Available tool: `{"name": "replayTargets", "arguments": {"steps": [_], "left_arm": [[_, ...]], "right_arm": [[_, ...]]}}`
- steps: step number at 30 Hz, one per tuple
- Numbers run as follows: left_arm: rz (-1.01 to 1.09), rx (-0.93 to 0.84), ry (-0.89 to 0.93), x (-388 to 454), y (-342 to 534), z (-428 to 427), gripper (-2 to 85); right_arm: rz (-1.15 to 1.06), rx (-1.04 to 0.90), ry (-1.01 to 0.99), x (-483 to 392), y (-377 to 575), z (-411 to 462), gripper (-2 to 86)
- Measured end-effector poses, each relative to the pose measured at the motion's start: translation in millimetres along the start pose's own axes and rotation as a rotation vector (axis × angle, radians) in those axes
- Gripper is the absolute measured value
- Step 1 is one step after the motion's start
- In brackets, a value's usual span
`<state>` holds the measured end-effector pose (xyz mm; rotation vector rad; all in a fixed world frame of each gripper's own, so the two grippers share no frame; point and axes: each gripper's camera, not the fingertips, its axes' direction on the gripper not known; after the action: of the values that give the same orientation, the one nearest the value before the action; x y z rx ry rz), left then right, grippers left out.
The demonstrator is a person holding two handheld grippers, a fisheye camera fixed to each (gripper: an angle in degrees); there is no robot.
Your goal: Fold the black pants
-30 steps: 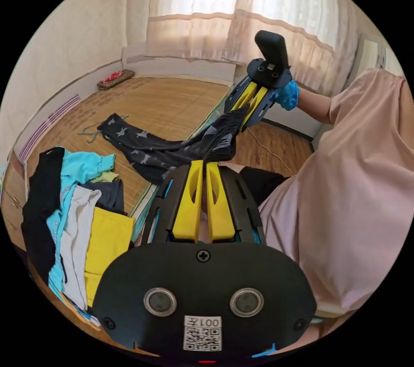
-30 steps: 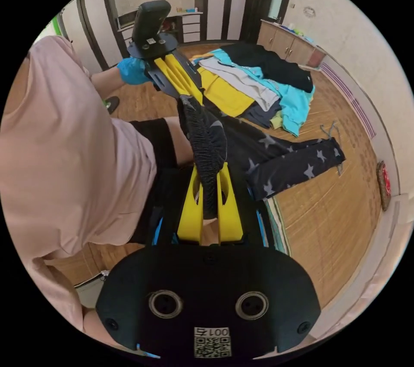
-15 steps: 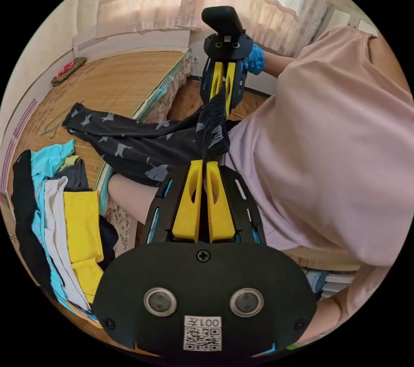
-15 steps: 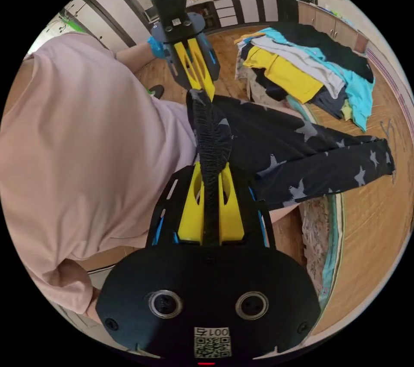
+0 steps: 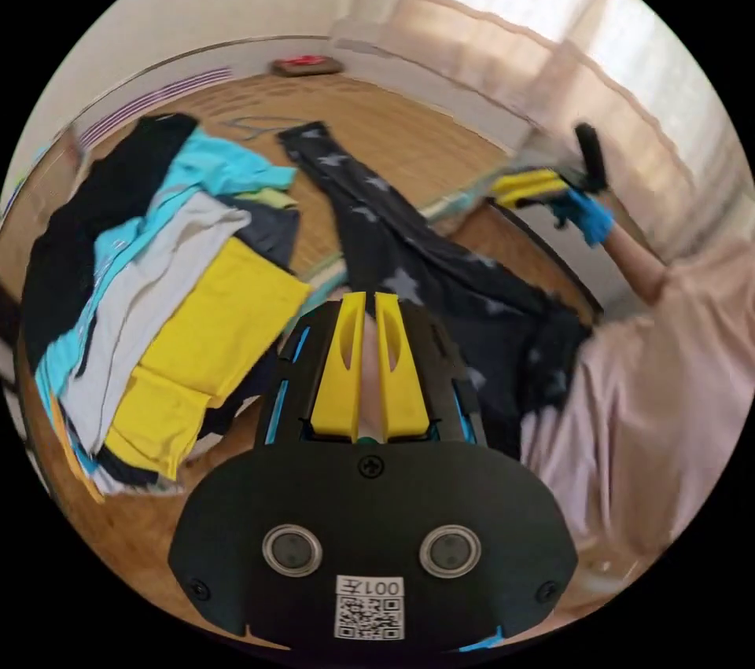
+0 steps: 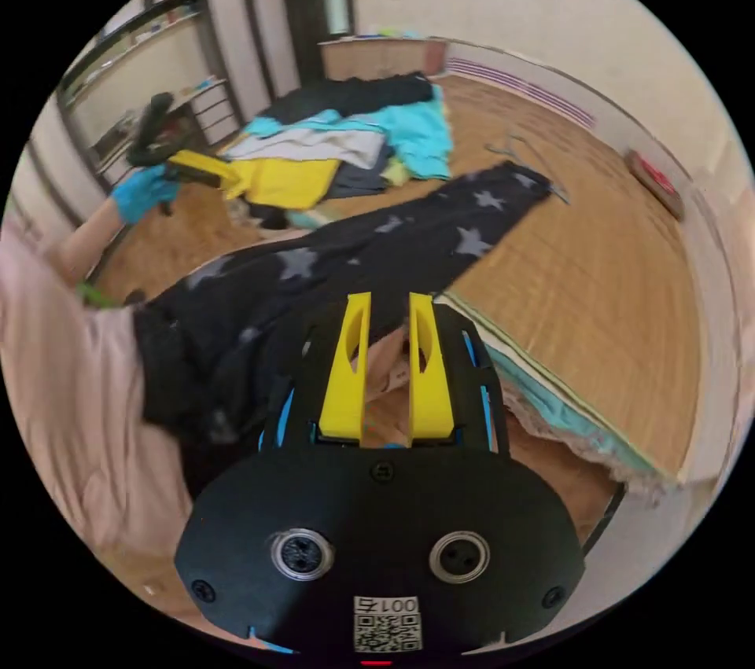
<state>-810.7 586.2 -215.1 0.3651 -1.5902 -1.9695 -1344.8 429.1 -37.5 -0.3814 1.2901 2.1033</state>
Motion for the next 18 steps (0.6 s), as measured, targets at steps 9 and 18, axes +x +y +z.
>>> {"name": "replayTargets", "arguments": {"steps": [9, 18], "left_arm": [[-0.16, -0.123, -0.076, -5.9, -73.4, 145.7, 1.9], [-0.153, -0.168, -0.048, -4.1, -89.6, 189.9, -0.7]], "right_arm": [[0.404, -0.032, -0.029, 48.0, -9.7, 106.4, 9.2], [0.369, -0.084, 0.047, 42.9, -5.3, 135.7, 3.3]]}}
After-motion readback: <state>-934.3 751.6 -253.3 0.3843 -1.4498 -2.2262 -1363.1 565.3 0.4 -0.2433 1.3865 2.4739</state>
